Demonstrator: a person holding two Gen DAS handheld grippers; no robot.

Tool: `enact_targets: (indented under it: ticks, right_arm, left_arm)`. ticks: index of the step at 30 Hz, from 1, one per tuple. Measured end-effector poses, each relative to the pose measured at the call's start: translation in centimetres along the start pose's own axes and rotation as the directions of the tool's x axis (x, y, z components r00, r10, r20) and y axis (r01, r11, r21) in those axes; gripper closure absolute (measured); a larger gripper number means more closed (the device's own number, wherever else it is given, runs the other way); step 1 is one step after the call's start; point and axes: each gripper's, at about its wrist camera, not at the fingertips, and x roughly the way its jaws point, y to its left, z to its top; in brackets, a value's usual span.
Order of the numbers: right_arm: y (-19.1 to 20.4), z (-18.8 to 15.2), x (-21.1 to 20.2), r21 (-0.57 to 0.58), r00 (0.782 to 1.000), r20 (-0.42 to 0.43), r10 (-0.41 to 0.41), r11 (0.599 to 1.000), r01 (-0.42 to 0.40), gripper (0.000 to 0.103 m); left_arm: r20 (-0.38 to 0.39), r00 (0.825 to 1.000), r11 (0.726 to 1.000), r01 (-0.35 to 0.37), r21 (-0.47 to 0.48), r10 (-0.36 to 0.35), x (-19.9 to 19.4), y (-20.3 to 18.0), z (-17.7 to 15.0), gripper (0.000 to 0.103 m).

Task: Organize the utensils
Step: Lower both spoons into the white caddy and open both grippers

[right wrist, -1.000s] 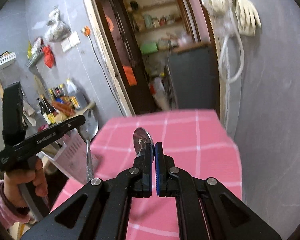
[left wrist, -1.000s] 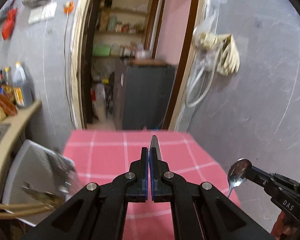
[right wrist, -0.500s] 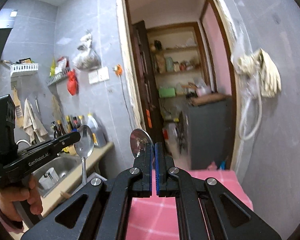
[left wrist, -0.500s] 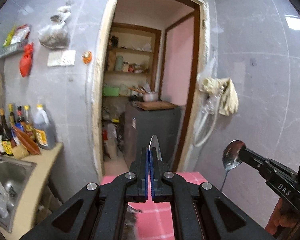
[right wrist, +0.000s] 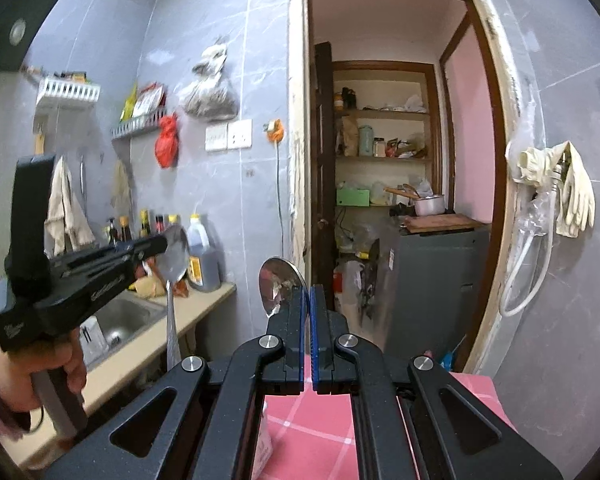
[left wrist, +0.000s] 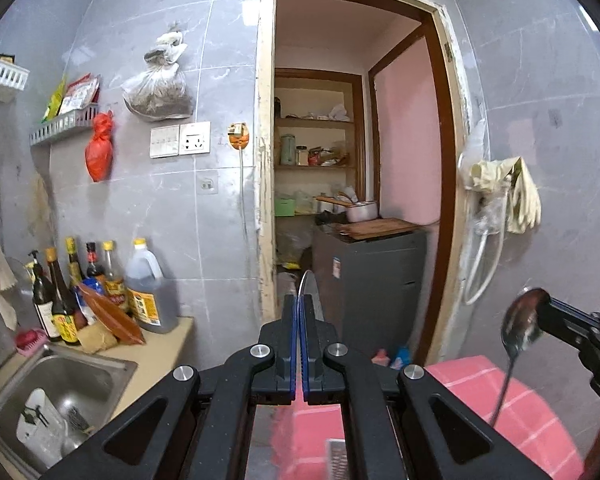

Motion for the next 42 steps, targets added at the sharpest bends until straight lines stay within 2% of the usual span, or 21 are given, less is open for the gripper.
enact_targets:
  ticks: [5,10,14,21,32,35,38,42]
  right_arm:
    - [1.4,-1.9,1.0,-0.056,0.999,-0.029,-0.024,0.998,0.023,0.101]
    - [2.6,-3.5,1.6,-0.111,0.997,-0.048,-0.059,0.992,0.054,0.101]
    - [3.4,-4.3,1.6,-0.146,0.996,-0.054,-0.066,0.988,0.057,0.101]
    - [4.8,-5.5,1.1,-0.186,0.996,-0.075,-0.042,0.982,0.027,0.101]
    - [4.9,-6.7,0.3,-0.160,0.992,-0.126,-0.011,0.987,-0.010,0.100]
    - [4.7,-7.0,0.3,-0.147,0.990,-0.141,0.010,0.989,-0.031,0.099]
    - [4.6,-7.5,0.2,-0.130,0.986,-0.165,0.033,0.990,-0.055,0.099]
    - [4.4,-8.0,0.4,-0.098,0.977,-0.201,0.064,0.992,-0.085,0.098]
  left_arm:
    - [0.040,0.999,0.995,-0.041,0.091,0.037,1.1,-0.7,-1.7,0.101]
    - [0.091,0.995,0.983,-0.059,0.177,0.043,1.4,-1.7,-3.5,0.101]
    - [0.114,0.993,0.978,-0.058,0.200,0.036,1.0,-2.2,-5.0,0.101]
    - [0.110,0.994,0.975,-0.031,0.218,0.007,0.1,-2.5,-6.8,0.101]
    - [-0.017,0.995,0.986,0.097,0.135,-0.095,-1.1,-1.3,-7.5,0.100]
    - [-0.066,0.989,0.985,0.139,0.106,-0.132,-1.3,-1.1,-7.7,0.099]
    - [-0.128,0.976,0.980,0.188,0.069,-0.178,-1.5,-1.0,-8.0,0.099]
    - [-0.194,0.957,0.976,0.219,-0.008,-0.216,-1.4,-0.4,-8.7,0.097]
